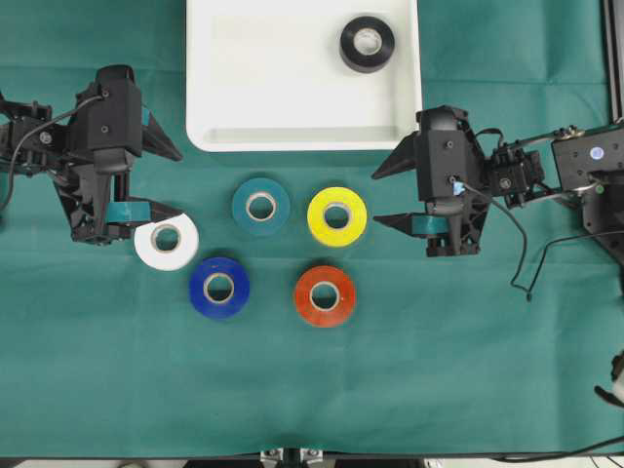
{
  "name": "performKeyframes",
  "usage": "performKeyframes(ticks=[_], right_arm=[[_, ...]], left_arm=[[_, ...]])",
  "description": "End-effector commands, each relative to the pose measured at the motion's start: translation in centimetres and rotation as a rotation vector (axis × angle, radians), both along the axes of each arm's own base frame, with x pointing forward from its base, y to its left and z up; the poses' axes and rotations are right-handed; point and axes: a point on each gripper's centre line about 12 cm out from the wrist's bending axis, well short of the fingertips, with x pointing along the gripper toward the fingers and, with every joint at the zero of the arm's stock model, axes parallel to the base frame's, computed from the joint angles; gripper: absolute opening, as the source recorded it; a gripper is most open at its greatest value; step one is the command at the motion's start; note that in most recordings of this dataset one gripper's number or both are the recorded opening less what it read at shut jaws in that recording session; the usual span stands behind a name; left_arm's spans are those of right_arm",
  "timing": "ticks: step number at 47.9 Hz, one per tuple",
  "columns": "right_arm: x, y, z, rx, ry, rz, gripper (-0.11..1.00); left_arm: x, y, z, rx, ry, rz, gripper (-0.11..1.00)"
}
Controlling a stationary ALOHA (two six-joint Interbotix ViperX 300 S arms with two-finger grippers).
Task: Put the tape alternately from left to right into the white case.
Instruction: 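Lower the black roll into the tray, open right gripper, withdraw, then move the left gripper to the blue tape roll and grasp it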
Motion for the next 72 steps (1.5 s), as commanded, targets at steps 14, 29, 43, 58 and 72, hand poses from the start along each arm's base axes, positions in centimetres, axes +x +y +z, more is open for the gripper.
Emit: performKeyframes(ticks=[14, 29, 43, 58, 72], right_arm=[[0.4, 0.3, 0.6, 0.006, -0.024, 0.006, 0.72], [0.4, 0.3, 0.6, 0.006, -0.022, 0.006, 0.72], [0.3, 0.2, 0.4, 0.003, -0.016, 0.006, 0.72], [0.2, 0.2, 0.4, 0.004, -0.013, 0.005, 0.72], [0.3, 0.2, 0.0, 0.003, -0.004, 0.007, 0.72]], left_arm=[[0.7, -1.8, -0.3, -0.04, 0.009, -0.023, 0.55], [3.2, -4.8, -2.0, -0.082, 0.077, -0.054, 0.54], [5.9, -6.6, -2.6, -0.077, 0.107, -0.089, 0.54], [6.3, -6.8, -4.0, -0.106, 0.219, -0.035, 0.54], [6.5, -6.9, -5.3, -0.133, 0.257, 0.009, 0.54]])
